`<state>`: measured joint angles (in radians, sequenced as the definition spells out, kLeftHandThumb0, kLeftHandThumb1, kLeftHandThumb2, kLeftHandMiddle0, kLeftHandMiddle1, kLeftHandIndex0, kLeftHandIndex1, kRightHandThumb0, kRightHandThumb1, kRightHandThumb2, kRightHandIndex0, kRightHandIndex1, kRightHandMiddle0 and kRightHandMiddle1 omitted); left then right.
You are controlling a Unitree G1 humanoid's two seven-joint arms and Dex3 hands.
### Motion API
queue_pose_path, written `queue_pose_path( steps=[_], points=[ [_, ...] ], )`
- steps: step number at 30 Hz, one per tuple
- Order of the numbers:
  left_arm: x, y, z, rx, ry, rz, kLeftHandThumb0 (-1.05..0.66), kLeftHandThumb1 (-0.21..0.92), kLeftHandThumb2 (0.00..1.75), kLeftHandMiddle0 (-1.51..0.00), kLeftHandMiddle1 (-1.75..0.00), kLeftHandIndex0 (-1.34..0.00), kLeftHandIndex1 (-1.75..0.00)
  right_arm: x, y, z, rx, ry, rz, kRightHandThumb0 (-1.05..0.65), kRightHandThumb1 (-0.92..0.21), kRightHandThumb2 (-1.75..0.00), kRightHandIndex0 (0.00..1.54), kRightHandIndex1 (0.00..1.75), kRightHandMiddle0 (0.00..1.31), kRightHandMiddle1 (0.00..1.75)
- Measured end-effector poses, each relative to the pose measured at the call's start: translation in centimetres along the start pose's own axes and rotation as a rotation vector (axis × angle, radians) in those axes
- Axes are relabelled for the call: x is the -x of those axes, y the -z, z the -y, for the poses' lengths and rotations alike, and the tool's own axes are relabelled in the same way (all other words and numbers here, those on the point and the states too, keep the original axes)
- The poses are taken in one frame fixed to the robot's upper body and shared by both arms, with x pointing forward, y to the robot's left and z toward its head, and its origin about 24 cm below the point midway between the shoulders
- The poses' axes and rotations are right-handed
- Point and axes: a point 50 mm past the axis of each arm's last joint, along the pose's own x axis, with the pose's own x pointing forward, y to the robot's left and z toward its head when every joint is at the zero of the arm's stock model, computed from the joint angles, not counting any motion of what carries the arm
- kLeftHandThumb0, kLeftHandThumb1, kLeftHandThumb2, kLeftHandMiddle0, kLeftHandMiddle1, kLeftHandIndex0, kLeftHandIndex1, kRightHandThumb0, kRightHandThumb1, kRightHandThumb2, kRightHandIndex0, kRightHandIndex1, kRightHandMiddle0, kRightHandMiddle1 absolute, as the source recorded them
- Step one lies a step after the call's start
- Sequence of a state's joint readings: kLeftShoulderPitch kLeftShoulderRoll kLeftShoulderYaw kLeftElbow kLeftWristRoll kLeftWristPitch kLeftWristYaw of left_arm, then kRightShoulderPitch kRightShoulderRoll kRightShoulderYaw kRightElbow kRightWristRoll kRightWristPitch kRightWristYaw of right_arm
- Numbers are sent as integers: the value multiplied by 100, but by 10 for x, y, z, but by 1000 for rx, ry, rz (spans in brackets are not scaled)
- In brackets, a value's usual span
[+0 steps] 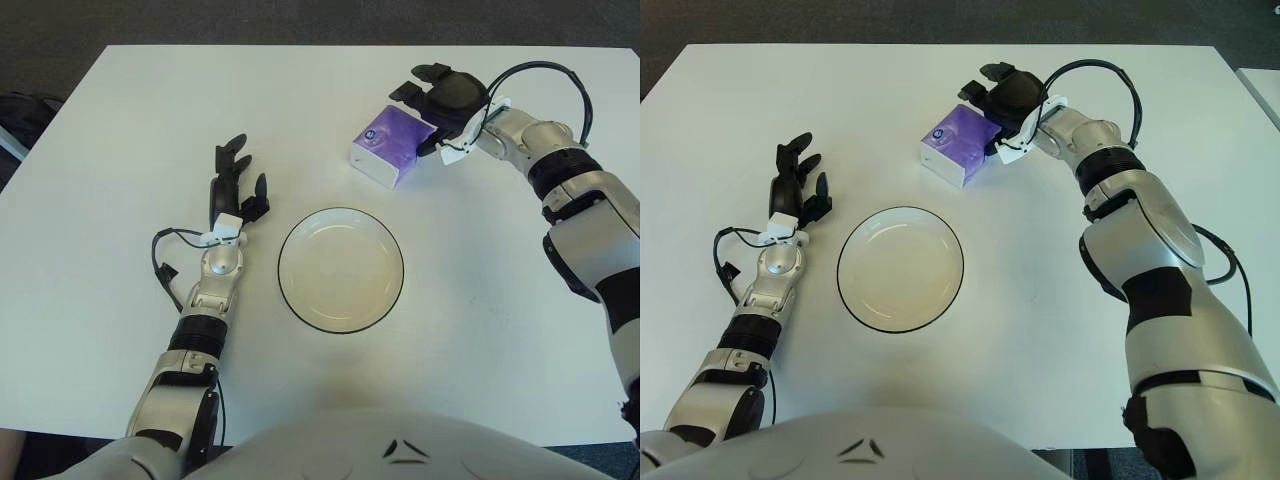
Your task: Put the tissue paper into the plate.
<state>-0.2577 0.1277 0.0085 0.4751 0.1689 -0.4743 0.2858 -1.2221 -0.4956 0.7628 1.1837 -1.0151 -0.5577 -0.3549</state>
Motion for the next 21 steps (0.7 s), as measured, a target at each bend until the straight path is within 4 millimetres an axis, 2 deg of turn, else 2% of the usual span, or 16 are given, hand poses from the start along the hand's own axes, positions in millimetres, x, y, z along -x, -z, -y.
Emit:
queue_pose_path(
  steps=[9, 21],
  points=[
    [-1, 0, 1, -1, 1, 1, -64, 92, 78, -27, -55, 0, -77, -5, -11, -3, 12, -5, 43, -86, -92, -20, 15, 0, 0, 45],
    [-1, 0, 1, -6, -6, -1, -65, 92, 77, -26, -51, 0, -76, -14, -35, 0, 8, 63, 165, -85, -92, -24, 16, 0, 0, 45]
  ],
)
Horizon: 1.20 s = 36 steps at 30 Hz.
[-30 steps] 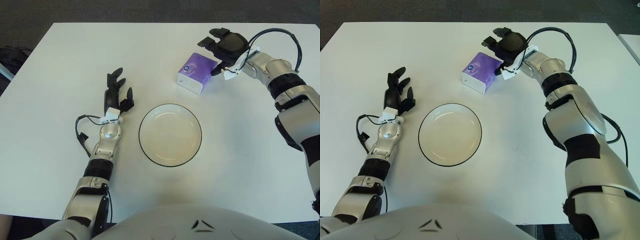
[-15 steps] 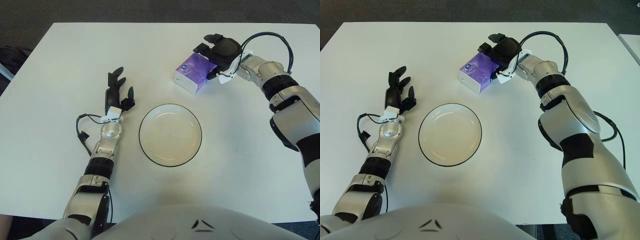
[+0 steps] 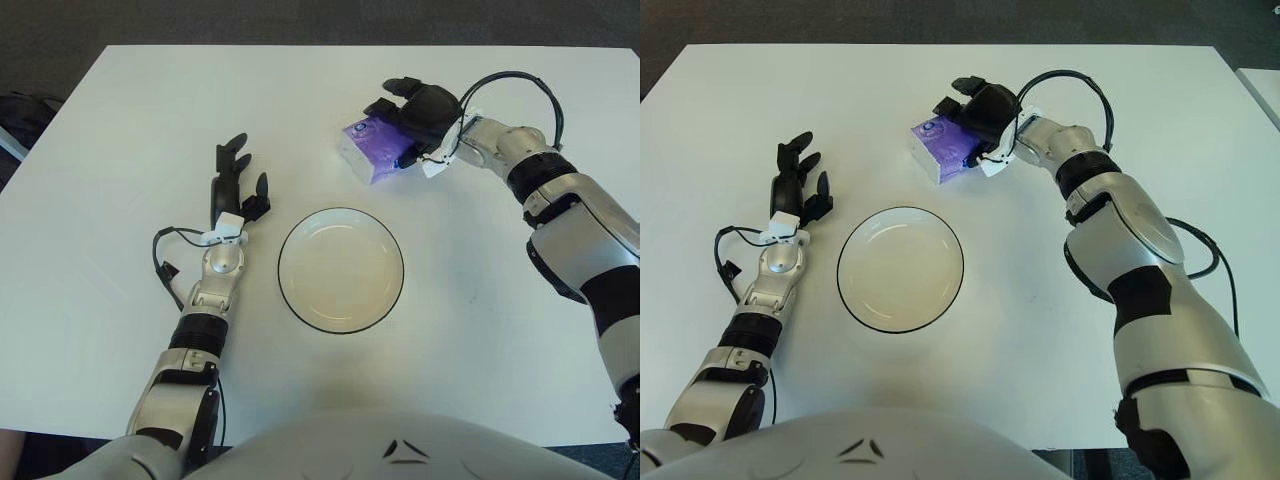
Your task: Put the tissue paper into the plate.
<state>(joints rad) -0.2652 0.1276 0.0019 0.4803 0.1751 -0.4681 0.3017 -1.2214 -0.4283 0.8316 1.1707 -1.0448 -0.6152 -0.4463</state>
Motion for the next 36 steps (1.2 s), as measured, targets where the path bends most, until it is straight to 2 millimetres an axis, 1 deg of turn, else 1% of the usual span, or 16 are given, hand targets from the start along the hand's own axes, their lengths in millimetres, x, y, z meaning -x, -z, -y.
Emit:
queue_pose_path(
  steps=[6, 12, 23, 36],
  points=[
    [0, 0, 1, -7, 0, 1, -65, 92, 77, -27, -51, 0, -76, -4, -9, 0, 4, 17, 48, -83, -92, -27, 17, 1, 0, 45],
    [0, 0, 1, -18, -9, 0, -66, 92, 77, -27, -50, 0, -76, -5, -13, -3, 26, 11, 76, -82, -92, -31, 17, 1, 0, 45],
    [0, -1, 2, -37, -12, 4, -67, 92, 78, -28, -49, 0, -73, -4, -16, -7, 63, -10, 96, -78, -92, -32, 17, 0, 0, 43],
    [0, -1, 4, -46, -13, 5, -67, 92, 78, -29, -49, 0, -74, -2, -16, -14, 108, -29, 106, -79, -92, -30, 17, 0, 0, 41]
  ],
)
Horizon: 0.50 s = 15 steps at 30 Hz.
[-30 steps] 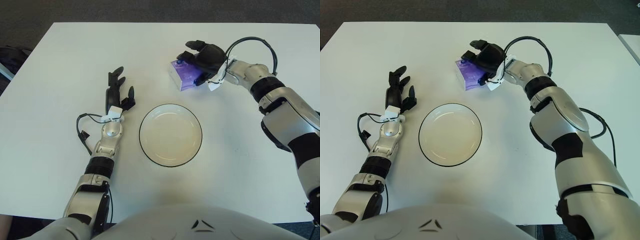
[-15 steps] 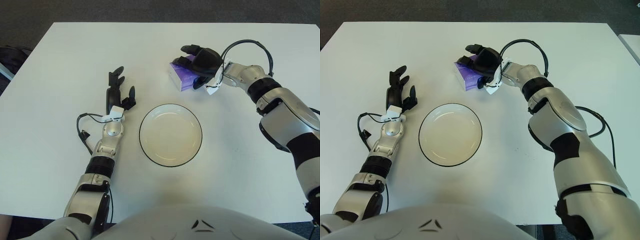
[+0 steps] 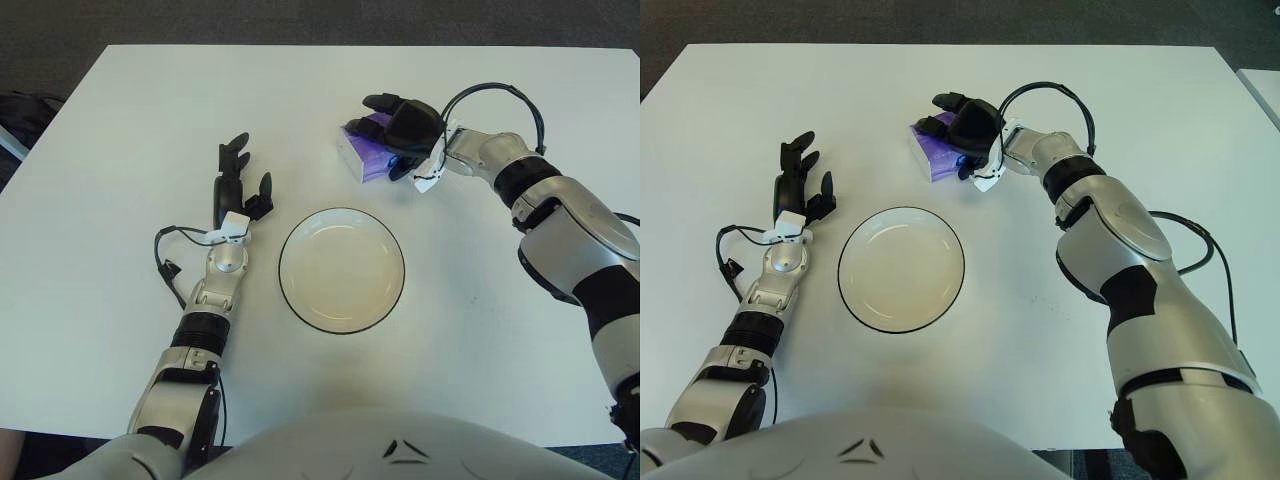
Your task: Put the tissue paper into the plate.
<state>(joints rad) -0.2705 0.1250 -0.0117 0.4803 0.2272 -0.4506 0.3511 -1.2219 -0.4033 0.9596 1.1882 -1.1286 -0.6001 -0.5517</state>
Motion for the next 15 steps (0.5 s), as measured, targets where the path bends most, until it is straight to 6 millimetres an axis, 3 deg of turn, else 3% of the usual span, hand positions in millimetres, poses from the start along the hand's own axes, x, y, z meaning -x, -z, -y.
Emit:
queue_pose_path(
  steps=[15],
  points=[
    [0, 0, 0, -7, -2, 1, -66, 92, 76, -29, -49, 0, -75, 1, 0, -2, 3, -4, 1, -78, -92, -37, 17, 0, 0, 43]
  ],
)
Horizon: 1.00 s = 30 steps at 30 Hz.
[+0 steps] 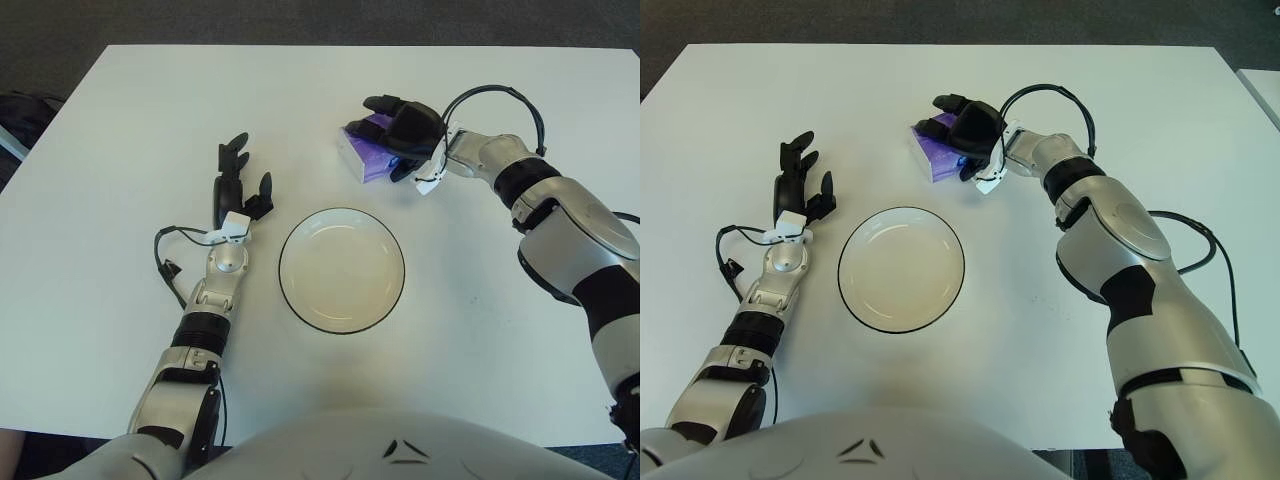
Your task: Put the tissue paper into the plate.
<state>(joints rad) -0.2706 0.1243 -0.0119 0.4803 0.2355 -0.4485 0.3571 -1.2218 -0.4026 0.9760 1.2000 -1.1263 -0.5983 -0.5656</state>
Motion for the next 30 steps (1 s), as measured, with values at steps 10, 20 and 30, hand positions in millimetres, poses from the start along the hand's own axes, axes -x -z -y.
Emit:
queue_pose_path(
  steps=[10, 20, 30],
  points=[
    [0, 0, 0, 1, 0, 0, -67, 92, 77, -31, -49, 0, -78, 0, 1, 2, -20, 17, -16, -78, -92, -38, 19, 1, 0, 43],
    [0, 0, 0, 8, -3, -2, -66, 92, 76, -29, -48, 0, -77, 5, 3, -7, -104, 32, -96, -76, -90, -28, 25, 3, 0, 56],
    [0, 0, -1, 18, -5, -4, -66, 92, 76, -29, -47, 0, -78, 4, 0, -14, -219, 55, -182, -69, -84, -25, 38, 8, 0, 65]
  ],
)
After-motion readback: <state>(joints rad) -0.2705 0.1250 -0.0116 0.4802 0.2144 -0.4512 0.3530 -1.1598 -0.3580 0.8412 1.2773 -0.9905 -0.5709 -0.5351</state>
